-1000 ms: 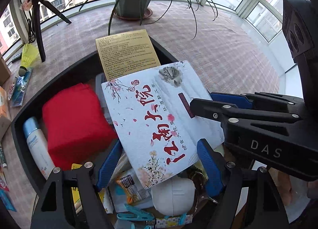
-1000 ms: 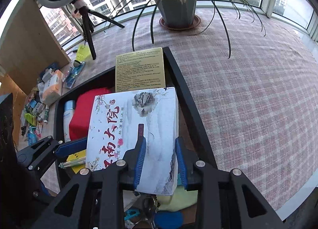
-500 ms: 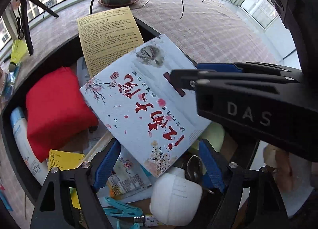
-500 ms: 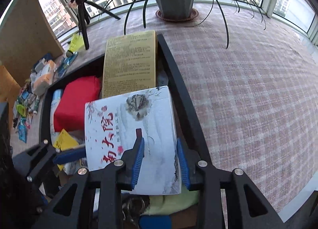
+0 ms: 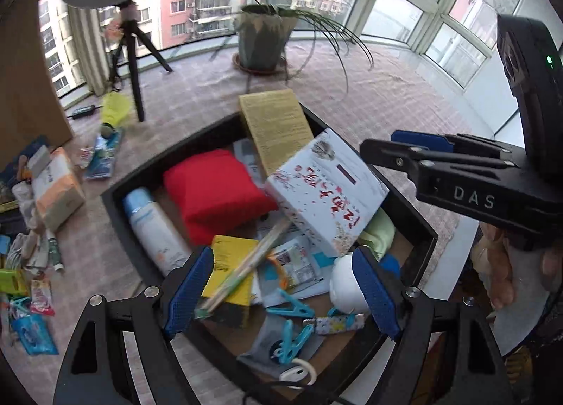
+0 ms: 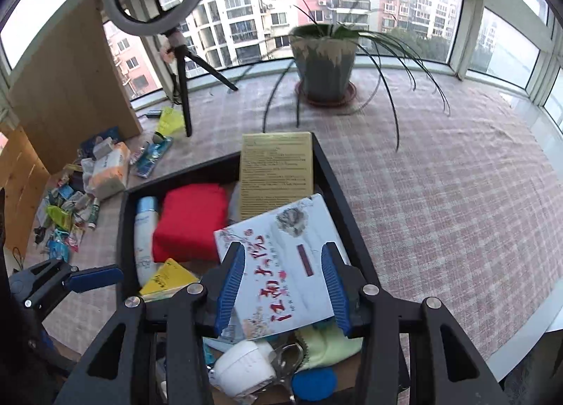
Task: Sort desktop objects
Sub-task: 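Lower the white box into the tray and open the right gripper, then grasp the blue Vinda tissue pack with the right gripper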
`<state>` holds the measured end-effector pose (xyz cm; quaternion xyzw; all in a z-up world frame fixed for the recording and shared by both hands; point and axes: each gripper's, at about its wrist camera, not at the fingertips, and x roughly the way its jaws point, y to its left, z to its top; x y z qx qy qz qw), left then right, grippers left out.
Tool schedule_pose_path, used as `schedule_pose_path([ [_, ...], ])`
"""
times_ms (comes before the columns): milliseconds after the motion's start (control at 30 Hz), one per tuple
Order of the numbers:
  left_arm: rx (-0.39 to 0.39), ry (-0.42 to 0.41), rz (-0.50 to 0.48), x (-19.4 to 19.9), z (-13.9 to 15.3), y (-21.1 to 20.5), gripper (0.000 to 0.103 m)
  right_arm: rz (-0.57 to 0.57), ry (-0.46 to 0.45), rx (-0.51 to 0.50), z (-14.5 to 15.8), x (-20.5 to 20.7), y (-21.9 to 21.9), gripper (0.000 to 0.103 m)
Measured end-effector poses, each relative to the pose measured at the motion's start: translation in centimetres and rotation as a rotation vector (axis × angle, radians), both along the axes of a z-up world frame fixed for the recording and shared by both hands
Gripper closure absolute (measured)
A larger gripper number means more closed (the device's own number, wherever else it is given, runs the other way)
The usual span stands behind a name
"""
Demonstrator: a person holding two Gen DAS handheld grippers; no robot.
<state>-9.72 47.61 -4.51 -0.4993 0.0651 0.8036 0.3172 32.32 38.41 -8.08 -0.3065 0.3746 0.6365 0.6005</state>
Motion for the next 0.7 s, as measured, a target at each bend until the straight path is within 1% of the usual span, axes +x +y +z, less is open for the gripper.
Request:
schedule_pose_path([
  [133,-0.006,0.049,0.096,-1.0,2.0,-7.7,0.019,0.101,-0.018,0.036,2.2,-5.8,-0.7,0.061],
  [267,-0.040,0.078,0.223,-2.0,2.5,-17.1,0.019,0.200,0.044,0.039,3.1,-11.8,-0.7,0.061],
  [333,-0.058,0.077,0.299,-2.4,2.2,-22.1,0.019,0.266,0.071,0.023,2.9,-15.2,-0.7,0.061],
  [467,-0.096,0.057,0.440,-3.2,0.8,-31.9,0.020,0.358,0.058,-0.007,1.5,-22.0,-1.0,0.061],
  [600,-0.137,0.034,0.524,-4.0,-1.0,-40.3,0.020,0.408,0.075,-0.056,-0.4,-27.3,-0.7,0.061],
  [700,-0.150,-0.013,0.567,-5.1,-2.7,-45.3,0.020,0.444,0.092,-0.081,-1.6,-30.9,-0.3,0.061],
])
